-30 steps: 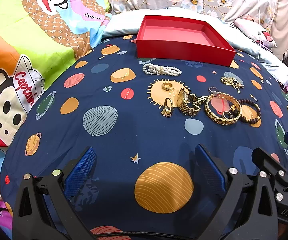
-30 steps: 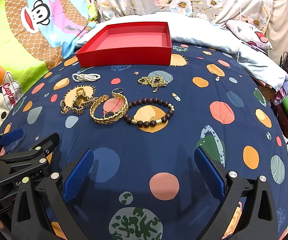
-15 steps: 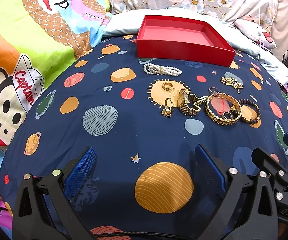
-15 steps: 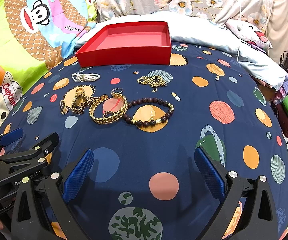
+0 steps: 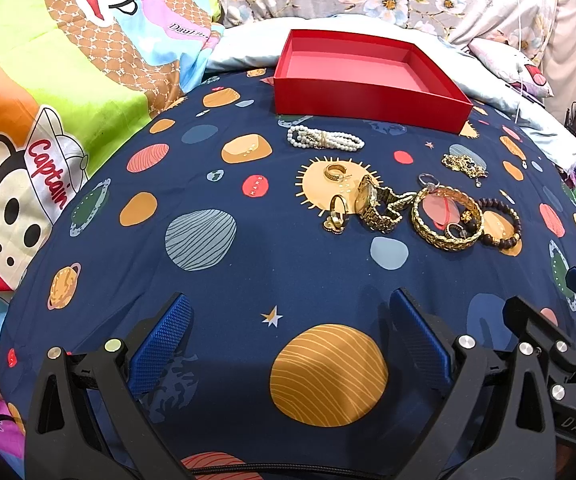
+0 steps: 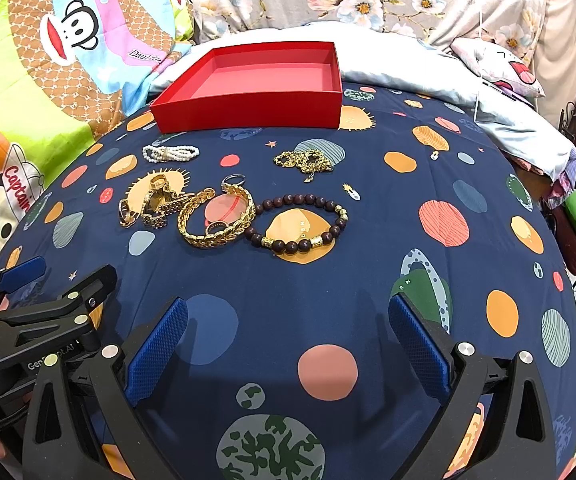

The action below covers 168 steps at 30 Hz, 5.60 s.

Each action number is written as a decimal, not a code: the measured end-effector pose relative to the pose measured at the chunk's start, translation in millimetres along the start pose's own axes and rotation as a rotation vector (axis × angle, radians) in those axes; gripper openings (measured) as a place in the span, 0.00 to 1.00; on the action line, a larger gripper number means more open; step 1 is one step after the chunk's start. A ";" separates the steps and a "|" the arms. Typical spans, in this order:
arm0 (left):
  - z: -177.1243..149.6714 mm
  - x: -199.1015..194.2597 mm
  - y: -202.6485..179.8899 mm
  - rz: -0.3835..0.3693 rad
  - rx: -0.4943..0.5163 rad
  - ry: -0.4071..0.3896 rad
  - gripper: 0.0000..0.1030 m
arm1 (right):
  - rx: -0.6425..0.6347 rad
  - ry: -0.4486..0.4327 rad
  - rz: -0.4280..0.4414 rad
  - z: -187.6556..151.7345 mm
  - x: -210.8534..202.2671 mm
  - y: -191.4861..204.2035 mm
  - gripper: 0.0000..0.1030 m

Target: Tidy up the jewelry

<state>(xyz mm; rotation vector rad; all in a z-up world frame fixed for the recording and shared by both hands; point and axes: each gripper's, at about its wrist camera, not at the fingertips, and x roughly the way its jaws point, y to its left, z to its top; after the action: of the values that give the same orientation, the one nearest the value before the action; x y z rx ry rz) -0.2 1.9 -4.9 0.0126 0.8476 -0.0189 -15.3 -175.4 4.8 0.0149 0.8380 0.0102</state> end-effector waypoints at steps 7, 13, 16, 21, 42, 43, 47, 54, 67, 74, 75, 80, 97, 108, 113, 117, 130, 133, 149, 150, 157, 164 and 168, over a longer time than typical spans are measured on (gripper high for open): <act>-0.4 0.3 0.2 -0.003 -0.002 0.000 0.95 | 0.001 0.001 0.001 1.2 -0.3 0.3 0.95; -0.3 1.4 1.5 -0.017 -0.012 0.006 0.94 | 0.002 0.003 0.001 3.0 -1.2 0.5 0.95; 0.9 0.9 4.2 -0.019 -0.027 0.011 0.95 | 0.009 0.005 0.006 3.0 -0.6 -3.3 0.95; 15.7 -2.0 21.2 -0.050 -0.101 0.022 0.95 | 0.034 0.011 0.009 6.0 2.2 -10.2 0.95; 134.6 70.1 -6.9 -0.062 -0.159 0.081 0.87 | 0.080 0.021 0.041 28.2 11.9 -22.4 0.95; 135.6 75.3 -11.0 -0.061 -0.152 0.092 0.85 | 0.082 0.023 0.042 29.0 12.8 -23.8 0.95; 134.9 95.0 -21.0 -0.054 -0.130 0.153 0.69 | 0.089 0.025 0.043 31.8 15.7 -27.5 0.95; 130.7 101.3 -15.1 -0.029 -0.138 0.151 0.64 | 0.101 0.036 0.044 36.6 21.8 -32.6 0.95; 133.6 87.4 1.1 -0.124 -0.149 0.116 0.21 | 0.104 0.045 0.065 46.9 27.2 -29.4 0.95; 130.6 85.6 7.5 -0.138 -0.160 0.110 0.21 | 0.103 0.027 0.066 55.7 24.9 -28.2 0.95; 130.0 83.7 9.2 -0.146 -0.162 0.109 0.21 | 0.104 0.026 0.067 56.3 24.7 -28.1 0.95; 129.0 69.3 18.0 -0.167 -0.184 0.082 0.21 | 0.101 0.022 0.079 62.5 26.6 -28.7 0.95; 133.3 41.4 35.2 -0.172 -0.190 0.036 0.21 | 0.102 0.059 0.123 117.9 87.8 -33.3 0.43; 130.3 43.0 33.7 -0.178 -0.183 0.043 0.21 | 0.104 0.082 0.135 111.4 97.8 -35.8 0.07; 128.4 44.3 33.1 -0.183 -0.185 0.053 0.21 | 0.103 0.056 0.134 109.4 86.1 -37.2 0.00; 126.4 41.7 31.9 -0.188 -0.182 0.053 0.21 | 0.105 0.021 0.134 109.7 69.3 -40.7 0.00; 121.0 36.4 29.5 -0.196 -0.178 0.055 0.21 | 0.125 0.099 0.155 100.6 83.7 -44.4 0.16; 119.4 37.1 30.4 -0.194 -0.181 0.059 0.21 | 0.108 0.096 0.148 102.5 87.2 -40.7 0.16; 119.3 39.0 30.1 -0.200 -0.181 0.068 0.21 | 0.107 0.013 0.153 113.3 56.2 -48.3 0.03; 119.1 37.9 29.1 -0.202 -0.178 0.067 0.21 | 0.110 0.005 0.154 114.0 52.0 -49.4 0.03; 117.1 26.8 26.0 -0.213 -0.167 0.056 0.21 | 0.124 -0.072 0.168 123.2 13.5 -54.6 0.03; 120.7 7.0 24.5 -0.234 -0.156 0.023 0.21 | 0.119 -0.168 0.181 137.7 -30.4 -56.2 0.03; 124.2 -6.4 24.3 -0.250 -0.150 0.001 0.21 | 0.109 -0.225 0.191 146.4 -55.3 -54.8 0.03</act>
<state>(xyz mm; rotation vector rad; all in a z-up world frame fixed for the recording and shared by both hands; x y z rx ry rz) 89.2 24.0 82.2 -0.2348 0.8460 -0.1897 56.8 -232.3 142.9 0.1954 0.6091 0.1399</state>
